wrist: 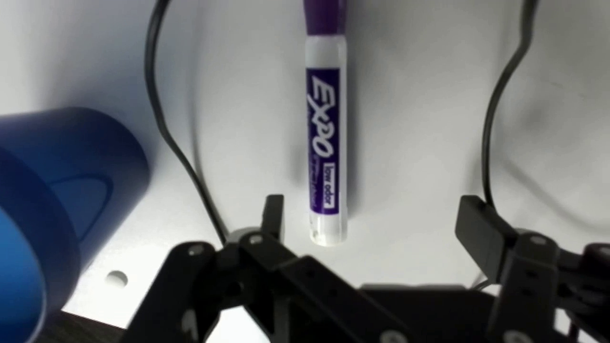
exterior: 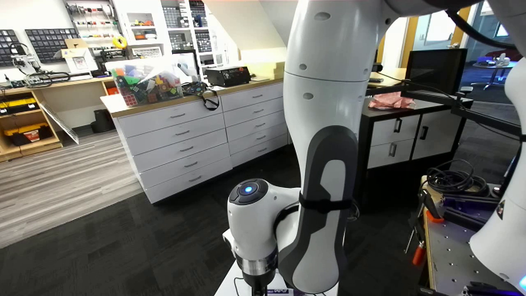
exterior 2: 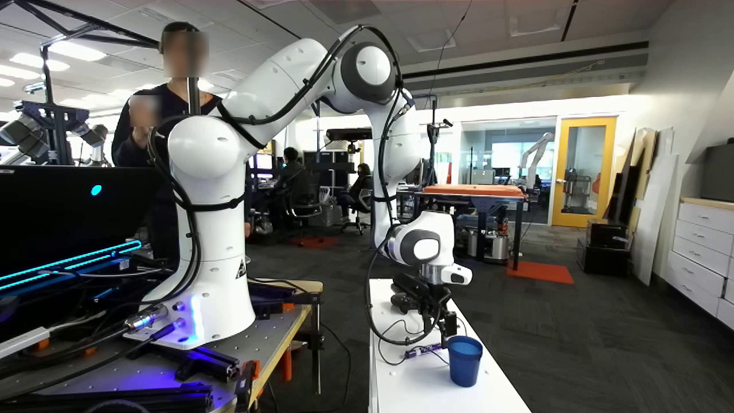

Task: Pick up the marker and put it in the cup

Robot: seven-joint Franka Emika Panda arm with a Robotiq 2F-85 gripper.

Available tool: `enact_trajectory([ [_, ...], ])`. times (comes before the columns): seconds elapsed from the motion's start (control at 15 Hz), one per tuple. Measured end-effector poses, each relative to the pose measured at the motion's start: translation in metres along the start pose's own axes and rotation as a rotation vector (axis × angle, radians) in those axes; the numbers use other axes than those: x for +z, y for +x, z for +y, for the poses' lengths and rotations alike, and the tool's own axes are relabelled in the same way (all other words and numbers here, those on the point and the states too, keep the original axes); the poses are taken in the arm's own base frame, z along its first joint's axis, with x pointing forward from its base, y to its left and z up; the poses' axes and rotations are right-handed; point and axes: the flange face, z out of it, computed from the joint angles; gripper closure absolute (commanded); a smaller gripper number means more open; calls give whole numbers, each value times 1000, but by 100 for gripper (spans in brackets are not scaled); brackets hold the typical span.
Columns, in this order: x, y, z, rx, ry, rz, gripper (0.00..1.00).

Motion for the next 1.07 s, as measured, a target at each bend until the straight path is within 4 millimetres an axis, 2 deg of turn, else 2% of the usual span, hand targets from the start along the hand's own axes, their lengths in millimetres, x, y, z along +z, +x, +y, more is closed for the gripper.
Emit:
enact_trajectory([
  [0.6,2,-8,-1,7,4,-15,96],
  [0.67,2,-8,-2,9,5,-15,97],
  [0.73,2,-8,-2,10,5,-14,93],
  [1.07,2,-8,-2,11,5,-14,94],
])
